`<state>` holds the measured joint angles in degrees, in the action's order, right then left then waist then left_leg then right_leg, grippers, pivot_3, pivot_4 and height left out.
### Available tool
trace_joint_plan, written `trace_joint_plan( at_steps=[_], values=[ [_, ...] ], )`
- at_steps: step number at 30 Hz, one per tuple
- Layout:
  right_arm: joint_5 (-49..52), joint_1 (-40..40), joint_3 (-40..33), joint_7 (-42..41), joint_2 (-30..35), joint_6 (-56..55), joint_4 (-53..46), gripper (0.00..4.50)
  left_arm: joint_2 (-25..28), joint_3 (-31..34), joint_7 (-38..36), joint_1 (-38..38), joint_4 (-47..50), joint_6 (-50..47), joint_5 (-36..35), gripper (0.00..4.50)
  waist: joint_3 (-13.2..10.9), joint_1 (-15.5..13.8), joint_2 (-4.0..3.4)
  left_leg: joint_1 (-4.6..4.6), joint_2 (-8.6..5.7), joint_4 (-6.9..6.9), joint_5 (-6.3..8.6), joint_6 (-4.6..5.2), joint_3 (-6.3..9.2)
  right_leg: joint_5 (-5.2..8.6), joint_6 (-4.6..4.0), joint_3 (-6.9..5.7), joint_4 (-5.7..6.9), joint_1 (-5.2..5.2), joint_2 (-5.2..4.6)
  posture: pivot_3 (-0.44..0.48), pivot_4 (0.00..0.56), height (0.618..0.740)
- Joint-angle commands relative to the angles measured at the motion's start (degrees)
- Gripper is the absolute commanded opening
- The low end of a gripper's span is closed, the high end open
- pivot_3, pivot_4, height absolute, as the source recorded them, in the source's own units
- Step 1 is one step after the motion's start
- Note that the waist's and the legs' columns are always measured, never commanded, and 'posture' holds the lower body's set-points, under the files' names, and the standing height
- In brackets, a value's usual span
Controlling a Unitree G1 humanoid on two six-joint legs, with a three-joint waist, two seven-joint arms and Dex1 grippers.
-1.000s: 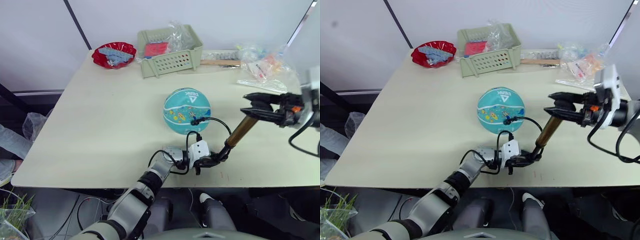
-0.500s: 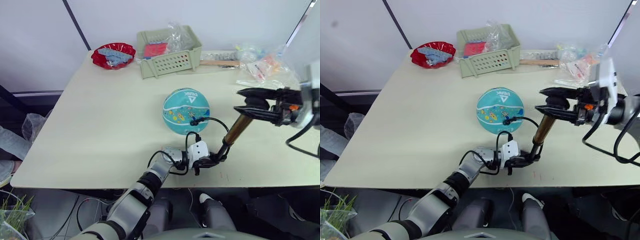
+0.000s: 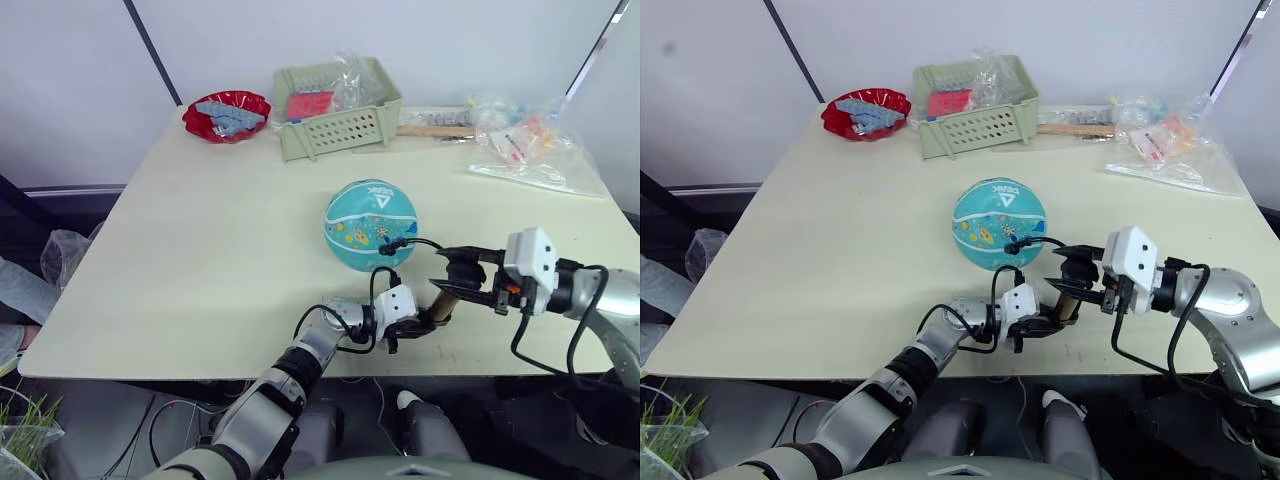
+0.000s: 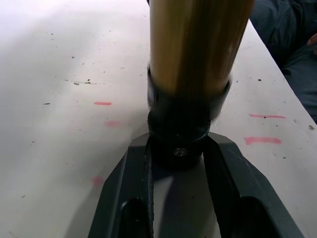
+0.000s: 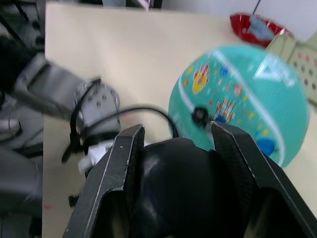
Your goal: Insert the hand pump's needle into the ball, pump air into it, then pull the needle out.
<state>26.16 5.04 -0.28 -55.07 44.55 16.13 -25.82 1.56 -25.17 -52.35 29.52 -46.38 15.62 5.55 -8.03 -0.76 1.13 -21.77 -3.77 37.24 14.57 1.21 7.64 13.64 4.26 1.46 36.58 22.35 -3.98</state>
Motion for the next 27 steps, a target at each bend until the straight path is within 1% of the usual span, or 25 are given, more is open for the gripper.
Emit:
trace_joint_plan(
  at_steps=[1,6,8,11,19,24,26,27],
  values=[
    [2.6,0.0,-0.5,-1.5,-0.2,1.0,-1.5,1.67,1.2,-0.8,0.8,-2.0,-6.0,-2.3,2.6,1.05,0.0,0.0,-0.02,0.00,0.00,0.00,0.00,0.00,0.00,0.00,0.00,0.00,0.00,0.00,0.00,0.000,0.150,0.740],
    [7.2,2.4,-4.9,-2.7,0.7,2.9,-2.4,1.67,1.2,-1.1,1.2,-2.0,-6.6,-1.8,3.0,1.05,-0.1,-0.1,-0.10,-0.04,-0.03,0.01,0.00,0.00,0.00,-0.01,-0.01,0.01,0.00,0.01,-0.03,0.000,0.150,0.740],
    [11.5,4.7,-9.0,-3.9,1.9,4.4,-3.0,1.67,1.6,-2.1,2.0,-1.7,-7.0,-0.8,4.5,1.05,-0.1,-0.1,-0.19,-0.05,-0.03,0.01,0.00,0.00,0.00,-0.01,-0.02,0.00,-0.01,0.01,-0.03,0.000,0.150,0.740],
    [18.7,9.6,-14.8,-5.2,5.8,8.7,-3.9,1.67,1.5,-2.2,2.5,-1.5,-8.0,-0.1,4.9,1.05,-0.3,-0.1,-0.40,-0.09,-0.04,0.06,-0.01,0.01,-0.02,-0.02,0.00,0.01,-0.01,0.02,-0.05,0.000,0.150,0.740],
    [30.8,16.7,-23.4,-4.7,13.0,17.9,-2.5,1.67,1.4,-2.3,2.7,-1.4,-9.1,0.9,5.2,1.05,-0.4,-0.1,-0.42,-0.15,-0.03,0.09,-0.01,0.01,-0.01,-0.02,0.01,-0.01,-0.02,0.03,-0.09,0.000,0.150,0.740],
    [34.1,19.9,-23.6,-3.5,14.6,21.7,-2.0,1.67,1.7,-3.0,2.6,-1.1,-9.2,1.5,5.8,1.05,-0.4,-0.2,-0.41,-0.19,-0.02,0.10,-0.01,0.01,0.02,-0.02,0.00,-0.04,-0.02,0.05,-0.10,0.000,0.150,0.740],
    [33.1,19.1,-22.4,-3.0,13.9,22.0,-2.6,1.67,1.7,-3.1,2.6,-1.0,-9.3,1.7,5.8,1.05,-0.4,-0.2,-0.42,-0.25,-0.03,0.10,-0.01,0.01,0.01,-0.03,-0.01,-0.02,-0.02,0.11,-0.11,0.000,0.150,0.740],
    [30.0,16.8,-20.2,-3.8,13.6,20.9,-3.1,1.67,1.6,-3.1,2.6,-1.0,-9.5,1.7,5.7,1.05,-0.4,-0.2,-0.41,-0.26,-0.03,0.10,-0.01,0.02,0.00,-0.04,-0.03,-0.02,-0.02,0.13,-0.12,0.000,0.150,0.740]
  ],
)
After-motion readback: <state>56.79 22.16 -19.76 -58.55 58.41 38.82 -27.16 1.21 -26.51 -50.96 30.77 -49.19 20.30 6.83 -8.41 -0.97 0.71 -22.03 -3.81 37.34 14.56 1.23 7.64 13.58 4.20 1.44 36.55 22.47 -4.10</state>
